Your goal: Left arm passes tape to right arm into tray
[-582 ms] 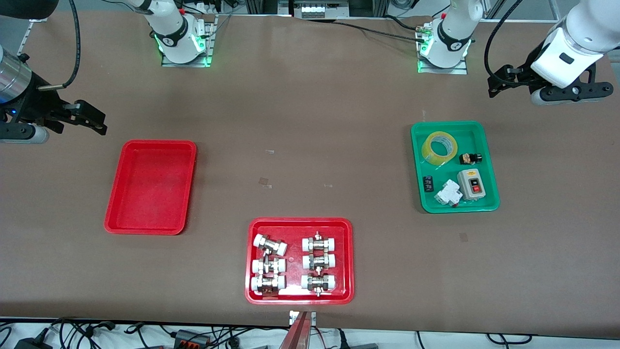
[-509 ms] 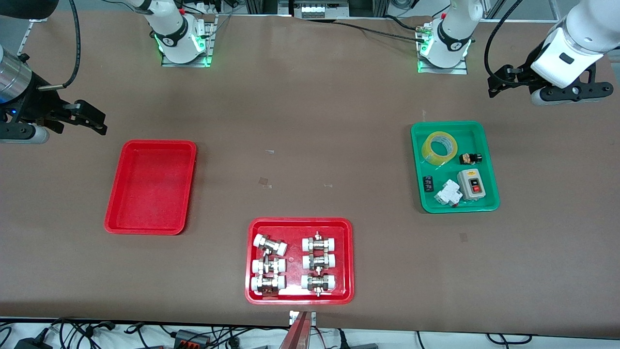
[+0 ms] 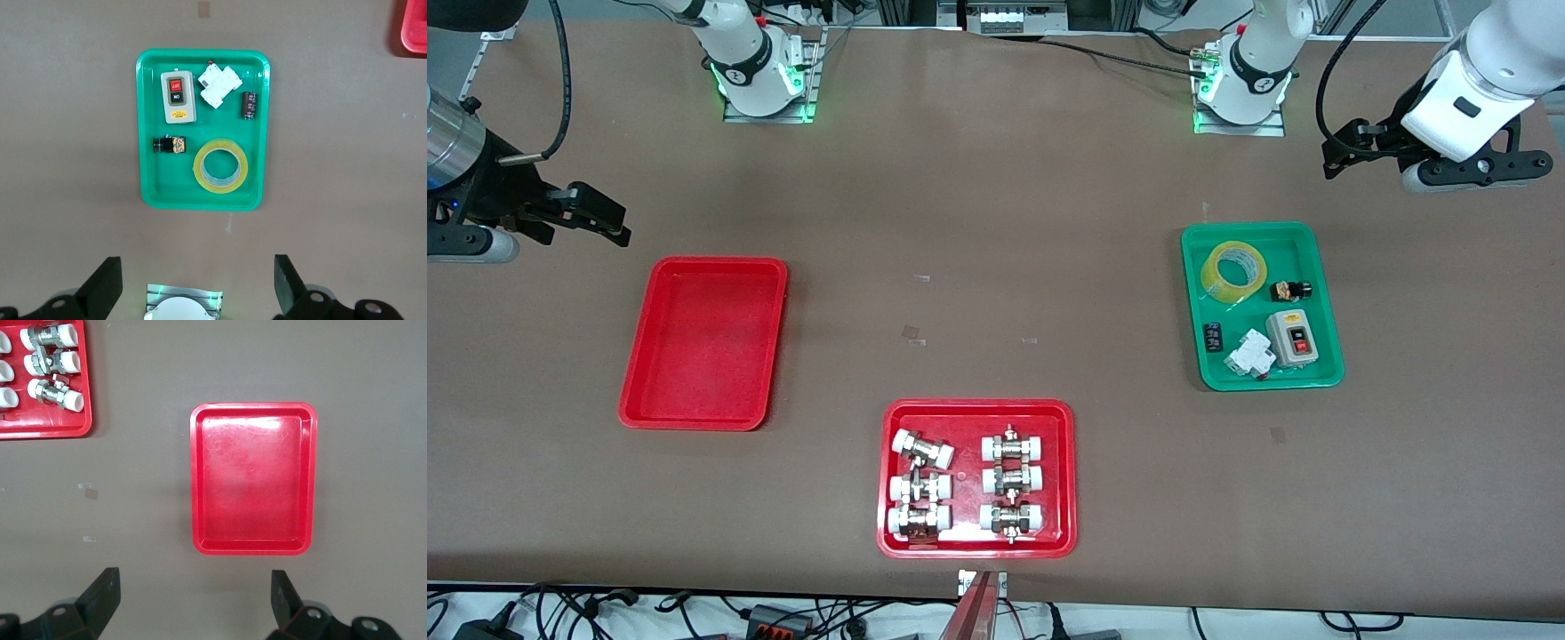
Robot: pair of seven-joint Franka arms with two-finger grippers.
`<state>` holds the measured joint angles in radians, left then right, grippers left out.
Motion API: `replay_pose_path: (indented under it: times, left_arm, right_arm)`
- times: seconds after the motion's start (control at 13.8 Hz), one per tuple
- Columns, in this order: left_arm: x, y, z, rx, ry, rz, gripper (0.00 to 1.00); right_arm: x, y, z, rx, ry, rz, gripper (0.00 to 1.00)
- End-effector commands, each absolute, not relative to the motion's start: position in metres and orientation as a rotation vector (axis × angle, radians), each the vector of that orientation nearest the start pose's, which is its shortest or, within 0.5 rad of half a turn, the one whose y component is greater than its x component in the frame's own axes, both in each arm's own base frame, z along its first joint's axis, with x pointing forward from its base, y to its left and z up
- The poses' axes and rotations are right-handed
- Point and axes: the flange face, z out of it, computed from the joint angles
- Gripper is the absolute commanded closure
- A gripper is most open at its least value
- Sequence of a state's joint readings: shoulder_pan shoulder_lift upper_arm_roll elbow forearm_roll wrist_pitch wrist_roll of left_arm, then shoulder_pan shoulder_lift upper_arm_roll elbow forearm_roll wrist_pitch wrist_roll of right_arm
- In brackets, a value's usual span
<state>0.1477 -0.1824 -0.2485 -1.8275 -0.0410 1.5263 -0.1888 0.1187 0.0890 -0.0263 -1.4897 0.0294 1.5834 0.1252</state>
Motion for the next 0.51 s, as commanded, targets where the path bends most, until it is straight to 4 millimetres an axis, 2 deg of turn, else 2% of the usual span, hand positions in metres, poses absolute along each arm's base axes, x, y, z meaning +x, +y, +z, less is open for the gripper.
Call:
replay_pose_path:
  times: [0.0,0.15,0.22,0.29,0.44]
  left_arm:
    - [0.493,-0.068,0.589,-3.14,-0.126,0.217,0.0]
    - [0.521,-0.065,0.543,-3.145,-0.127,0.301,0.0]
    - [0.539,-0.06,0.508,-3.151,-0.136,0.364,0.0]
    - [0.549,-0.057,0.483,-3.15,-0.142,0.41,0.0]
    - [0.554,-0.055,0.437,-3.14,-0.149,0.488,0.0]
  right_arm:
    - [0.58,0.057,0.616,-3.105,0.045,0.006,0.0]
    - [0.58,0.054,0.616,-3.105,0.076,0.008,0.0]
    - [0.58,0.053,0.616,-3.104,0.071,0.008,0.0]
    - [0.58,0.053,0.616,-3.108,0.083,0.006,0.0]
    - [0.581,0.054,0.616,-3.109,0.081,0.001,0.0]
